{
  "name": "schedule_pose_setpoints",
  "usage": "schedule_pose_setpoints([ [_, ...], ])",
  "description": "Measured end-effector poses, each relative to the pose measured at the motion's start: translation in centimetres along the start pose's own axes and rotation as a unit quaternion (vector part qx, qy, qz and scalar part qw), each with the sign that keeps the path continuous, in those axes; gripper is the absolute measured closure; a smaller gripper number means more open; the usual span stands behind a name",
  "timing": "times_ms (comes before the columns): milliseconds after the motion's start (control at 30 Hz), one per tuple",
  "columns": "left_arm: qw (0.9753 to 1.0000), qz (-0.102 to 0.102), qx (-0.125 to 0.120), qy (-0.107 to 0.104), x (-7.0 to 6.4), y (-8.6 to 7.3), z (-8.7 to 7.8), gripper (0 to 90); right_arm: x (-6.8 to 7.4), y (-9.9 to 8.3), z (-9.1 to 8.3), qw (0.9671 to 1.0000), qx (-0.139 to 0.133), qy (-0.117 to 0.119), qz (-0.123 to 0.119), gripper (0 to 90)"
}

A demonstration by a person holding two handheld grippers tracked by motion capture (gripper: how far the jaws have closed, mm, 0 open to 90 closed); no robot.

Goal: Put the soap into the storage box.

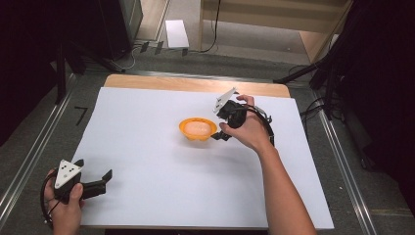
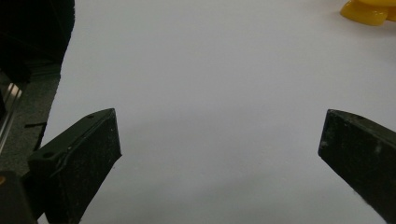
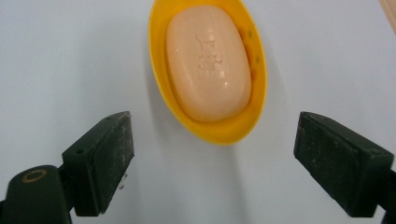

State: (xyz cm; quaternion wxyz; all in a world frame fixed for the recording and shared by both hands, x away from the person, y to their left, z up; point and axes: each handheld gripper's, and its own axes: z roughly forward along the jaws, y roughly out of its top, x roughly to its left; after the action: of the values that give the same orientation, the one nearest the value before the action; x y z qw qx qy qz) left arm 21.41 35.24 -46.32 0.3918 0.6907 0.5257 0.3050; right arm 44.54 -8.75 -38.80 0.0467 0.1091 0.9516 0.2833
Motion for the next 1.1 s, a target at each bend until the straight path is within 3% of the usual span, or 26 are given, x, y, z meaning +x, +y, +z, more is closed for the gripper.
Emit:
schedule_pose_setpoints([
  [500, 1.0000, 0.002, 0.002, 0.001, -0.1, 0.0, 0.0, 0.0, 1.1, -3.5, -1.2, 0.9979, -0.040, -0.013, 0.049, 10.0],
  [633, 1.0000, 0.003, 0.001, 0.007, -0.1, 0.0, 0.1, 0.0, 1.5, -4.4, -1.9, 0.9958, -0.057, -0.018, 0.069, 5.7],
  [933, 1.0000, 0.002, -0.001, 0.008, -0.1, 0.0, 0.0, 0.0, 2.6, -6.8, -2.7, 0.9927, -0.068, -0.015, 0.099, 5.5],
  [1100, 1.0000, 0.000, -0.002, 0.008, -0.1, 0.0, 0.0, 0.0, 3.2, -8.0, -3.1, 0.9889, -0.077, -0.025, 0.124, 5.5],
])
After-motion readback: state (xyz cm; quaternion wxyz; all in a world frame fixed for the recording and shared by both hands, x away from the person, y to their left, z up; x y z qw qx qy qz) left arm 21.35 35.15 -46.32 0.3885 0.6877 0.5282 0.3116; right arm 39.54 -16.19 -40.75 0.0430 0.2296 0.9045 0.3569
